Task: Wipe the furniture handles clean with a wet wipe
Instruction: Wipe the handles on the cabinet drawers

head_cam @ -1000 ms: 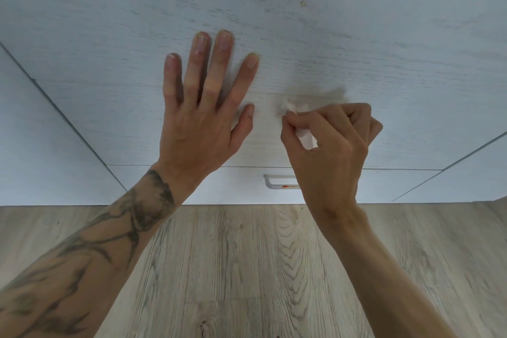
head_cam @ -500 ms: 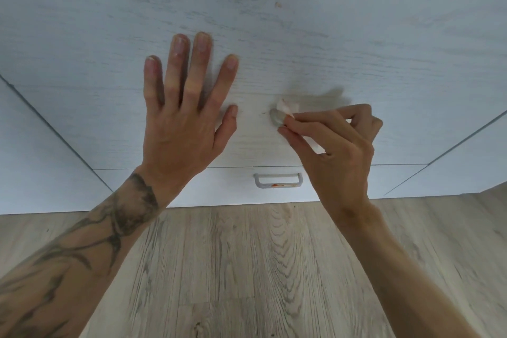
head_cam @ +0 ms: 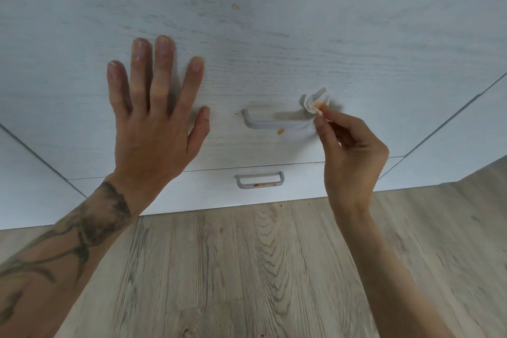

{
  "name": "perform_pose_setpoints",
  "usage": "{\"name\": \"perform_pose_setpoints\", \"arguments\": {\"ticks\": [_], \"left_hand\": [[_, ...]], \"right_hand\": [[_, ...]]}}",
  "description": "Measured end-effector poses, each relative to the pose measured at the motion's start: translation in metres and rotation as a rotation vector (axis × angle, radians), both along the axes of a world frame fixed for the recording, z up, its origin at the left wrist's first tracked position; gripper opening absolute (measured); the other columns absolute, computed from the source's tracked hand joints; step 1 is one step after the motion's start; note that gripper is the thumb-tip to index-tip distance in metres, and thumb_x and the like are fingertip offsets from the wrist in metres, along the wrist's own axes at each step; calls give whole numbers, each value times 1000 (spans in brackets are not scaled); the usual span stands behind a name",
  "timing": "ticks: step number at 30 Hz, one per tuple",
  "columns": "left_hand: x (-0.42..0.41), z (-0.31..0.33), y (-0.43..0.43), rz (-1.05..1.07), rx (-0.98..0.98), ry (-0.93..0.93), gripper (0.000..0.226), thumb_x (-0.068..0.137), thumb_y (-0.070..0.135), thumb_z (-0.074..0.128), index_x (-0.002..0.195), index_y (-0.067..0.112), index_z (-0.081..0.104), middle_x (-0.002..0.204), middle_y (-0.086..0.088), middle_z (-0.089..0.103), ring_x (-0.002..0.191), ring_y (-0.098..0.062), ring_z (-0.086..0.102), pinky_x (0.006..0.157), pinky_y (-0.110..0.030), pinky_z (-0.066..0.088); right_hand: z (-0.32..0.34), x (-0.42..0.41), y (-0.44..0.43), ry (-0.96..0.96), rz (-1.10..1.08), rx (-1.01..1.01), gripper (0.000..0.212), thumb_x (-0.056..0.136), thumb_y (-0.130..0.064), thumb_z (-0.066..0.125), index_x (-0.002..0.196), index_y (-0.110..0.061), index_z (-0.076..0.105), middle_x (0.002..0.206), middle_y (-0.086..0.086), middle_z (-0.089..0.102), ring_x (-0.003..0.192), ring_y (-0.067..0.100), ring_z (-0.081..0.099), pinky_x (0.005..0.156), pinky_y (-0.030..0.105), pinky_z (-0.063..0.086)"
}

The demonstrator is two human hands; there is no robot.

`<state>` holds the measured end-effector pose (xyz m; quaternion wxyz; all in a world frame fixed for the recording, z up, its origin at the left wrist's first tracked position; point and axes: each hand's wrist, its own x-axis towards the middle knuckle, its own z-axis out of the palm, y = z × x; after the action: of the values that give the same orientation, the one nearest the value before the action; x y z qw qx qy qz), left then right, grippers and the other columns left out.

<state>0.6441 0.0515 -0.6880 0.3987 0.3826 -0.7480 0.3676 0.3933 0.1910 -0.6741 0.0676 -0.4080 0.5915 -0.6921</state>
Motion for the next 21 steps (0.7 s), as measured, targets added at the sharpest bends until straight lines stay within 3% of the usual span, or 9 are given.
{"name": "perform_pose_setpoints", "arguments": {"ticks": [3, 6, 11, 16, 21], "left_hand": [[-1, 0, 0, 1, -3, 0, 84, 110, 43, 54, 172, 17, 5, 166, -27, 14, 154, -50, 11, 131, -58, -3], [-1, 1, 1, 10, -9, -4, 84, 110, 44, 53, 172, 16, 4, 166, -28, 15, 152, -53, 15, 131, -59, -4], [-2, 1, 2, 13, -10, -5, 84, 110, 43, 53, 172, 15, 3, 165, -29, 17, 151, -55, 19, 130, -59, -3], [-2, 1, 2, 16, -12, -6, 84, 110, 44, 53, 172, 15, 3, 164, -30, 18, 150, -55, 19, 130, -60, -3], [-3, 2, 3, 27, -14, -6, 81, 110, 43, 53, 171, 12, 10, 163, -31, 19, 150, -55, 20, 130, -59, -3]], "right_hand": [[4, 1, 2, 8, 90, 29, 26, 97, -1, 75, 118, -15, 79, 114, 3, 79, 108, 14, 76, 97, 24, 58], [3, 5, 6, 173, 124, 89, 41, 92, 5, 78, 126, -17, 75, 121, 4, 73, 112, 16, 74, 100, 28, 60], [2, 16, 6, 226, -53, 71, 32, 92, 3, 80, 120, -12, 80, 109, -1, 75, 98, 3, 74, 93, 19, 59], [3, 12, 13, 195, -27, 40, 28, 95, -2, 79, 115, -21, 79, 107, -3, 78, 99, 7, 77, 92, 23, 61], [0, 17, 14, 169, -31, 9, 28, 95, -1, 79, 116, -21, 79, 109, -1, 79, 101, 8, 77, 92, 23, 61]]}}
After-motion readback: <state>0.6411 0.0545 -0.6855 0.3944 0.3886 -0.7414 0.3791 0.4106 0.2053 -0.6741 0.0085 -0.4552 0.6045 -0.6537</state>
